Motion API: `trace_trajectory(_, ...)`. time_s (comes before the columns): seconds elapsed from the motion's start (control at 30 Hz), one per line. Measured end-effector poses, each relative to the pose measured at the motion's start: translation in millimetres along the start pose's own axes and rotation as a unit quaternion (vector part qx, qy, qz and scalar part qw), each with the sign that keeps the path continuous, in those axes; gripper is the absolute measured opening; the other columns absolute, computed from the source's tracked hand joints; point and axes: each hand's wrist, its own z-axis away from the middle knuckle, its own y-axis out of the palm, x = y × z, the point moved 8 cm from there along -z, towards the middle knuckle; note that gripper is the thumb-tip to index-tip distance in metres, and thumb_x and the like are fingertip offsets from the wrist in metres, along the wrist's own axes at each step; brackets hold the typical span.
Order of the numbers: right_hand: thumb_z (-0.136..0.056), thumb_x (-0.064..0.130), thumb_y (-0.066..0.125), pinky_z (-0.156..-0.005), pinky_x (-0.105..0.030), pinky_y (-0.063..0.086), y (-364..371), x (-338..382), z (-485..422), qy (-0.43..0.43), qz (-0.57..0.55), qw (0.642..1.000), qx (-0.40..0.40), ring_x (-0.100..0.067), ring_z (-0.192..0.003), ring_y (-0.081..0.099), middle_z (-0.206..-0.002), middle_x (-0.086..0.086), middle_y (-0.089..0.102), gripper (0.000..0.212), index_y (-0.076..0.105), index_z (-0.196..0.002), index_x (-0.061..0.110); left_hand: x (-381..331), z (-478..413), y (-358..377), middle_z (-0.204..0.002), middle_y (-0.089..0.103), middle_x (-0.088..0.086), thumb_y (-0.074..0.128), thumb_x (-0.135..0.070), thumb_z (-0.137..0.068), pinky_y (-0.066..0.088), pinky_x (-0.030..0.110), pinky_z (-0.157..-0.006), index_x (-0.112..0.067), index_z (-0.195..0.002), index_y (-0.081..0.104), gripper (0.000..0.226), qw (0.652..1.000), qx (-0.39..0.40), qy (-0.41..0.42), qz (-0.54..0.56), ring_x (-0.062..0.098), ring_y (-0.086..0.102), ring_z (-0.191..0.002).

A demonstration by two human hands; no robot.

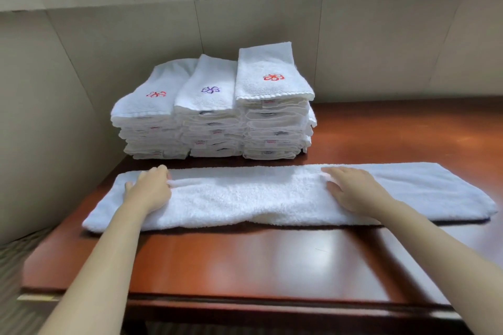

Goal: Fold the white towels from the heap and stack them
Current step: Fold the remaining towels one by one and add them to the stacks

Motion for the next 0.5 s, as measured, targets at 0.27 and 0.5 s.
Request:
trace_trajectory(0.27, -0.100, 0.029, 0.040, -0.106, -0.041, 0.033, 14.9, 73.6, -29.9, -0.046, -0.107, 0.993, 0.015, -0.022, -0.127, 0.044, -0.140, 0.000, 0.047, 0.044, 0.037, -0.143, 0.022, -8.5, 9.9, -30.8, -0.110, 0.058, 0.005, 0.047, -0.005, -0.093, 0.027, 0.040, -0.100, -0.017, -0.116, 0.055, 0.027, 0.969, -0.245, 0.015, 0.023, 0.027, 0.043, -0.111)
trace_trajectory(0.5, -0.090, 0.001, 0.051, -0.080, -0.034, 0.040, -7.6, 77.9, -46.8, -0.075, -0.124, 0.982, -0.120, -0.031, -0.097, 0.057, -0.105, -0.008, 0.065, 0.024, 0.067, -0.106, 0.008, 9.5, -1.2, -9.4, -0.108, 0.056, 0.006, 0.042, -0.015, -0.098, 0.033, 0.038, -0.088, -0.018, -0.114, 0.060, 0.024, 0.983, -0.174, -0.060, -0.019, 0.026, 0.045, -0.106)
